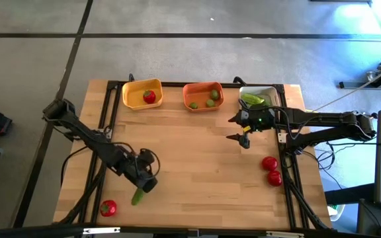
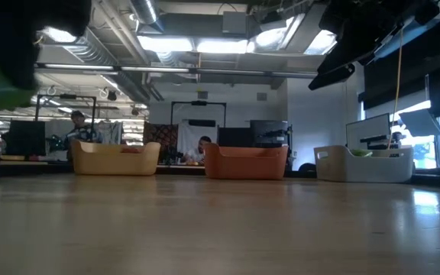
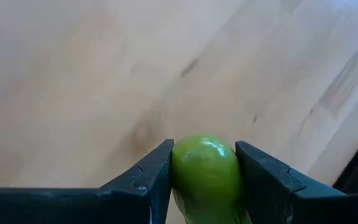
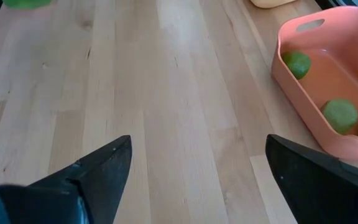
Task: Sort produce into baskets
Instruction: Put the cucumber into the white bin
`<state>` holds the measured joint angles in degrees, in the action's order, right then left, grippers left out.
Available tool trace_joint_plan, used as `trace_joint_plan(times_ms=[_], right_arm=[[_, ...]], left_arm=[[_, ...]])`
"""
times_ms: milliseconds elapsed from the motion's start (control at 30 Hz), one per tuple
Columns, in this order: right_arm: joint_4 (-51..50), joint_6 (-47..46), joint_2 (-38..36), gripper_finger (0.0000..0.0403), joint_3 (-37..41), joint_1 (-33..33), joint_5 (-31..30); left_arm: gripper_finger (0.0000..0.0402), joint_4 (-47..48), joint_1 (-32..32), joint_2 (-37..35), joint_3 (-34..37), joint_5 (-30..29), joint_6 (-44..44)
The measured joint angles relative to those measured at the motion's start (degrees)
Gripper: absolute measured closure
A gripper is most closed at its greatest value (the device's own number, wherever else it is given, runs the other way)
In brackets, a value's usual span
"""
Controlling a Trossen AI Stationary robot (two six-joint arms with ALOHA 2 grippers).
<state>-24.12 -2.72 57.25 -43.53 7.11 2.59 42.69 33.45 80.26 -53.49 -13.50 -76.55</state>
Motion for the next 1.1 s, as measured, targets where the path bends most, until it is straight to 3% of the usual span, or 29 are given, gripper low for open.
trace_joint_plan(times_ms=[233, 567, 1100], right_arm=[[0.0, -0.2, 0.0, 0.0045, 0.0, 0.0, 0.0], [0.2, -0.2, 0.0, 0.0045, 0.0, 0.0, 0.0], [3.2, -1.6, 0.0, 0.0045, 0.0, 0.0, 1.1]], left_arm=[[0.0247, -1.1, -4.8, -1.7, 0.0, -5.7, 9.7], [0.0247, -10.9, -12.6, -1.8, 0.0, -9.5, 27.6], [0.0246, -34.9, -23.5, -1.8, 0.0, -11.3, 55.4]])
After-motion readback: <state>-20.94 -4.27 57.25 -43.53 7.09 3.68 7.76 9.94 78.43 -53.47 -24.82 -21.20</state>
